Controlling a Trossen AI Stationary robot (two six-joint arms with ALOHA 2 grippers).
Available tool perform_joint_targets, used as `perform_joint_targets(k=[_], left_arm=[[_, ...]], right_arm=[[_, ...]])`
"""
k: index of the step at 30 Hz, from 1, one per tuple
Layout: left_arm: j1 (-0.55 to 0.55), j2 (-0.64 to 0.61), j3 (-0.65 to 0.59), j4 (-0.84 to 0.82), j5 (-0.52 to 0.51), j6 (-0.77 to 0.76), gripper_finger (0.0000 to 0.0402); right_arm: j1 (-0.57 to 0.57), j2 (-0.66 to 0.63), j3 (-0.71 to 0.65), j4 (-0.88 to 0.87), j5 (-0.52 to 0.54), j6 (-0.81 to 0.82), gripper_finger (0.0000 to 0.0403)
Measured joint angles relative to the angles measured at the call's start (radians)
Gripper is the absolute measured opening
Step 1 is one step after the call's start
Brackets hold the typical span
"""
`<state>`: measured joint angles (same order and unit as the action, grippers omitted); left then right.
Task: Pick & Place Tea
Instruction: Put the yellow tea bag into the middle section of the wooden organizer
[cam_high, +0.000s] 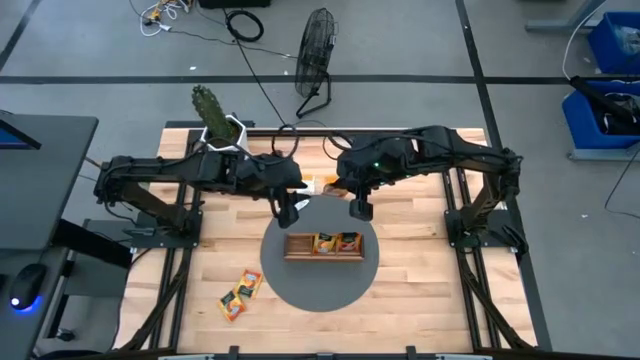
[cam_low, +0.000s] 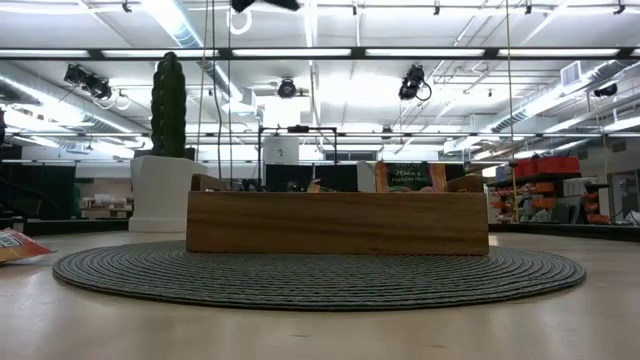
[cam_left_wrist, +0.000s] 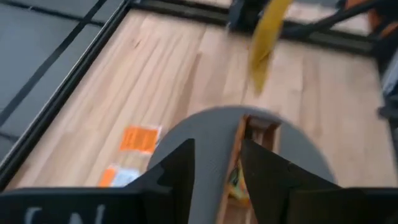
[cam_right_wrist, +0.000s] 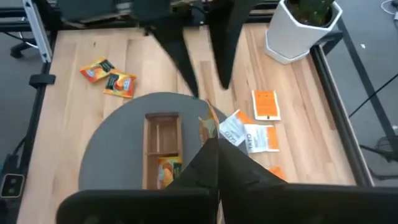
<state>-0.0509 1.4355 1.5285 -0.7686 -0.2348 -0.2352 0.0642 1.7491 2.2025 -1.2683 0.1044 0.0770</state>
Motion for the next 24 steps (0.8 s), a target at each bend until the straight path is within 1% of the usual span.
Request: perform_joint_targets(k=[5,11,18,24], left_arm=[[0.000,-0.035,0.000,-0.016,-0.030,0.022,0.0148],[0.000,-0.093,0.003,0.049,-0.039,0.065,0.0142],[0.000,-0.168,0.001,0.046,-0.081,0.076,0.0138],[0.000,-0.241,0.000,0.041,-0.087,0.097,0.0138]], right_arm=[[0.021,-0.001,-0.060,0.027,0.000,0.037,0.0001],[0.056,0.000,-0.235,0.166,-0.019,0.058,0.0000],[0.062,-0.001,-0.426,0.309,-0.019,0.066,0.0000],[0.058,0.000,-0.576,0.425,-0.070,0.093,0.0000]])
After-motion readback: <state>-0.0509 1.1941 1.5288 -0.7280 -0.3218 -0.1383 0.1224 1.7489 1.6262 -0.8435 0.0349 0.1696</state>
